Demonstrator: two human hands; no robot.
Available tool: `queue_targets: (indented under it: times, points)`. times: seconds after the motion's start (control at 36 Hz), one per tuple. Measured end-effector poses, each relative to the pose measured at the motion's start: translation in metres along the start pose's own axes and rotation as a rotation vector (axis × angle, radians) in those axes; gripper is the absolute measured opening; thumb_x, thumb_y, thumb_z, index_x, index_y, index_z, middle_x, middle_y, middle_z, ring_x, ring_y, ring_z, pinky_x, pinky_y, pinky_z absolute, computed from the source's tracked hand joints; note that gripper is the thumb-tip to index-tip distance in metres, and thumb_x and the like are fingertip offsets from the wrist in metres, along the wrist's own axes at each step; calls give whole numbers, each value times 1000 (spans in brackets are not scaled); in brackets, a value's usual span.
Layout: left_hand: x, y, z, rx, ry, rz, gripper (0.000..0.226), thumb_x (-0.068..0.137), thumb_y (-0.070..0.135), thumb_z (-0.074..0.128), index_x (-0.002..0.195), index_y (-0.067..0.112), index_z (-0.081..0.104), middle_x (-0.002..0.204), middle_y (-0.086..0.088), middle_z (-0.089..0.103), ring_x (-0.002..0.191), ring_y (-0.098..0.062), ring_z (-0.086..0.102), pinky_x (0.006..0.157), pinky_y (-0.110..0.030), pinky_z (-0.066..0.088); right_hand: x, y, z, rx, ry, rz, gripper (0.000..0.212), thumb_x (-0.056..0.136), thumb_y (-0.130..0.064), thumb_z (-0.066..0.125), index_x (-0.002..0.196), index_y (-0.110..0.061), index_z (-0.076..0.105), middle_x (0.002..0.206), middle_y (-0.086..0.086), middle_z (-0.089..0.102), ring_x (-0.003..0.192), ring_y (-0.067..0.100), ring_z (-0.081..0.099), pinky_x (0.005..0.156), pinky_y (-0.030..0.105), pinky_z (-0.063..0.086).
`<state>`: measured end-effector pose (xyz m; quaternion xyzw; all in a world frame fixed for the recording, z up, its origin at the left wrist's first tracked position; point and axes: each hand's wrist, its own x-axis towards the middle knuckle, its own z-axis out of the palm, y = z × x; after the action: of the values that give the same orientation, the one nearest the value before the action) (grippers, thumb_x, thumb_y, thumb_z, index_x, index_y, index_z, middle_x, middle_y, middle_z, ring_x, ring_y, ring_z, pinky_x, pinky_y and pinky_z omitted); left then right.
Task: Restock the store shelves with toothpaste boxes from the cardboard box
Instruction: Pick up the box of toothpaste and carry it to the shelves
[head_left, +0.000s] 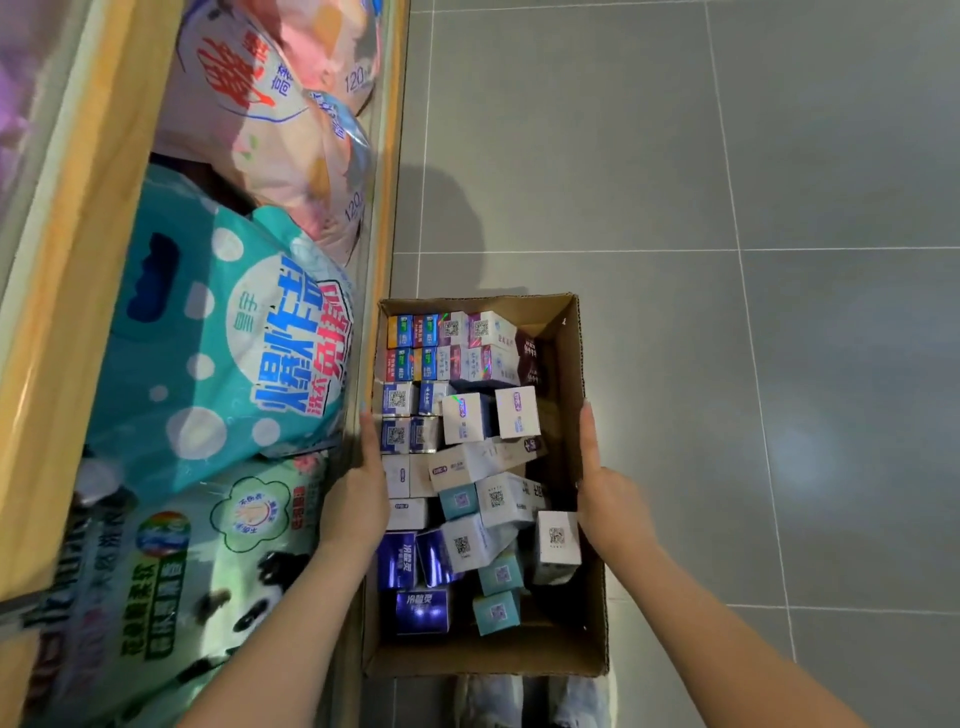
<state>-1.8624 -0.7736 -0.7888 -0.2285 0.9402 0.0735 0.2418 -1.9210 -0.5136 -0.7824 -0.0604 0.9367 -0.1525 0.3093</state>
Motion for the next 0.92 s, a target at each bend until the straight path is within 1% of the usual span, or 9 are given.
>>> queue_targets:
  times: [0.14, 0.28, 0.36, 0.5, 0.61, 0.67, 0.75, 0.83, 0.92]
  points:
    - [-1, 11, -15, -55, 12, 7, 82, 95, 8, 37, 141, 21, -30, 75, -8, 53, 58, -21, 52, 52, -32, 43, -3, 2, -22, 4, 23, -5, 101, 87, -11, 45, 127, -43, -42, 61, 0, 45, 57, 18, 53, 57, 33, 45]
    - [-17, 22, -32, -100, -31, 64, 84, 94, 11, 38, 141, 36, -26, 103, -19, 61, 73, -29, 60, 61, -38, 49, -34, 9, -48, 19, 2, 43, 97, 88, -10, 47, 138, -35, -33, 62, -2, 41, 54, 13, 47, 53, 24, 36]
    - [-39, 39, -49, -64, -54, 151, 83, 94, 14, 39, 143, 33, -25, 111, -22, 57, 80, -30, 60, 64, -38, 49, -67, 20, -68, 58, -24, 83, 91, 90, -13, 45, 142, -31, -28, 72, 1, 44, 52, 8, 38, 56, 24, 31]
    - [-74, 70, -72, 28, -130, 251, 85, 96, 26, 43, 142, 28, -30, 83, -4, 59, 64, -16, 55, 65, -35, 51, -121, 44, -86, 33, -33, 237, 98, 87, -4, 44, 138, -33, -34, 65, 1, 48, 53, 18, 47, 56, 31, 38]
    - [-96, 92, -80, 41, -159, 307, 96, 93, 39, 49, 134, 35, -38, 92, -5, 64, 67, -14, 58, 66, -33, 51, -157, 57, -108, 55, -43, 323, 100, 86, -2, 45, 137, -35, -34, 59, -1, 40, 50, 14, 43, 56, 32, 38]
    - [-109, 107, -87, 90, -166, 382, 101, 93, 40, 51, 132, 31, -42, 99, -9, 64, 75, -17, 61, 73, -34, 53, -180, 68, -114, 68, -15, 358, 101, 86, -3, 46, 137, -35, -34, 60, -1, 40, 55, 17, 48, 56, 32, 40]
    - [-132, 134, -96, 109, -201, 501, 107, 91, 40, 54, 128, 31, -46, 97, -10, 65, 70, -16, 60, 73, -34, 53, -218, 87, -125, 94, 20, 410, 101, 86, -4, 47, 138, -35, -34, 64, 3, 46, 61, 21, 52, 58, 33, 41]
    - [-148, 160, -101, 77, -198, 546, 103, 90, 40, 56, 135, 33, -37, 92, -6, 65, 69, -14, 59, 71, -34, 54, -253, 105, -138, 132, 59, 461, 99, 85, -5, 47, 138, -34, -32, 72, 6, 51, 61, 22, 48, 60, 32, 40]
    - [-171, 194, -112, 81, -230, 589, 87, 91, 44, 52, 146, 29, -14, 89, -3, 63, 66, -9, 55, 68, -30, 50, -290, 127, -145, 160, 86, 531, 99, 84, -3, 48, 140, -33, -29, 71, 5, 49, 60, 22, 45, 60, 31, 38]
